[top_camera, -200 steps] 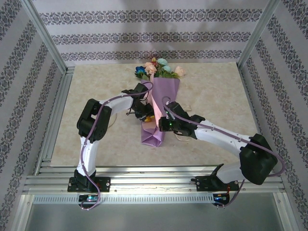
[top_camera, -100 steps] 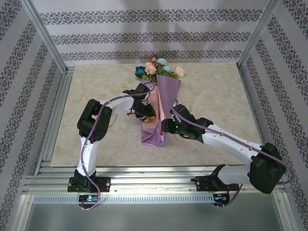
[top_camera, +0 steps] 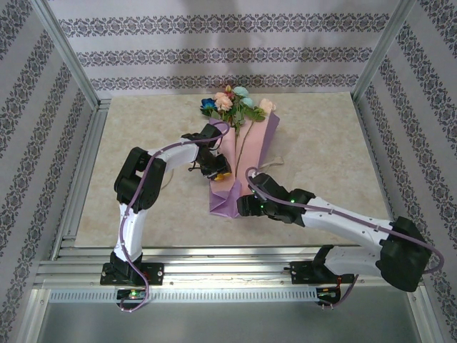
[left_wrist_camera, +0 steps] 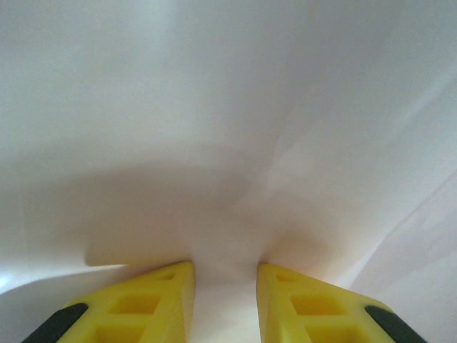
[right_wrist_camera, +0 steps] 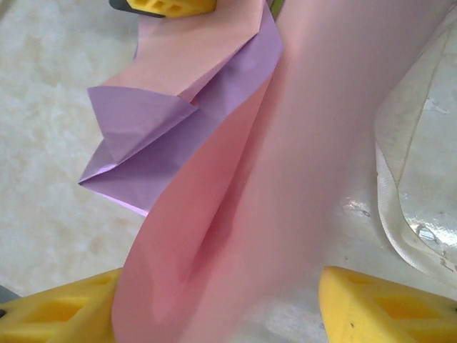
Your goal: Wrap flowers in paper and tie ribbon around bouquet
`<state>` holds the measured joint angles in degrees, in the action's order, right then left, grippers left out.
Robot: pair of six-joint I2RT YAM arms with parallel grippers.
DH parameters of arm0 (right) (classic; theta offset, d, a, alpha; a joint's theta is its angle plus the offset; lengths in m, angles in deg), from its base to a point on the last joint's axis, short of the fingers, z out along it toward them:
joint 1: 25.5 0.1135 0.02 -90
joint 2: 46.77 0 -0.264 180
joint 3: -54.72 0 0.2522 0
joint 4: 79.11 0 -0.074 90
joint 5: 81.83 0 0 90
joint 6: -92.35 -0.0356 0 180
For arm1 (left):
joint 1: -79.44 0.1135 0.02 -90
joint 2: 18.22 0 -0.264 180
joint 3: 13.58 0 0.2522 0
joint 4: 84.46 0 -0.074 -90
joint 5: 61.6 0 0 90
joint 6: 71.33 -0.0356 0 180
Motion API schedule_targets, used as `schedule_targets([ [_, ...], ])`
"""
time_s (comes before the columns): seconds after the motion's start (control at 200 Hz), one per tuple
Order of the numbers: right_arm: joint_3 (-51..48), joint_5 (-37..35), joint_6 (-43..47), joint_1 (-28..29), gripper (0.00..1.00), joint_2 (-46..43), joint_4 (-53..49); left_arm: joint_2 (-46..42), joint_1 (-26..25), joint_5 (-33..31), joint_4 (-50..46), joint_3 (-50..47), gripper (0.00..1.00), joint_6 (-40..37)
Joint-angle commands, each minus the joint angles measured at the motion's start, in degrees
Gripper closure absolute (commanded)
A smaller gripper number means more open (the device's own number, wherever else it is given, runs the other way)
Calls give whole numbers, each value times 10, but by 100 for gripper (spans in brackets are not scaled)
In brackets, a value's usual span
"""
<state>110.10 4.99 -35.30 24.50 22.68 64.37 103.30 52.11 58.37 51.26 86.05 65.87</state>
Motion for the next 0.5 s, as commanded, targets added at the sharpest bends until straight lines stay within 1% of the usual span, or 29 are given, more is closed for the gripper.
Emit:
schedule_targets([
  [0.0,30,10,26,-8,37,46,41,-27,-5,29,38,-25,71,27],
  [0.065,59,24,41,-11,44,80,55,-29,-5,43,64,-38,71,43],
  [0.155,94,41,54,-16,61,116,59,-37,-5,52,91,-57,71,60],
  [0.265,113,51,61,-15,83,140,66,-55,-5,61,127,-80,71,81],
  [0.31,119,53,63,-16,90,147,64,-63,-5,64,140,-87,71,90],
  [0.39,123,61,66,-16,97,151,67,-81,-5,61,153,-99,68,106],
  [0.495,120,64,67,-16,99,147,70,-113,-6,49,145,-110,60,116],
])
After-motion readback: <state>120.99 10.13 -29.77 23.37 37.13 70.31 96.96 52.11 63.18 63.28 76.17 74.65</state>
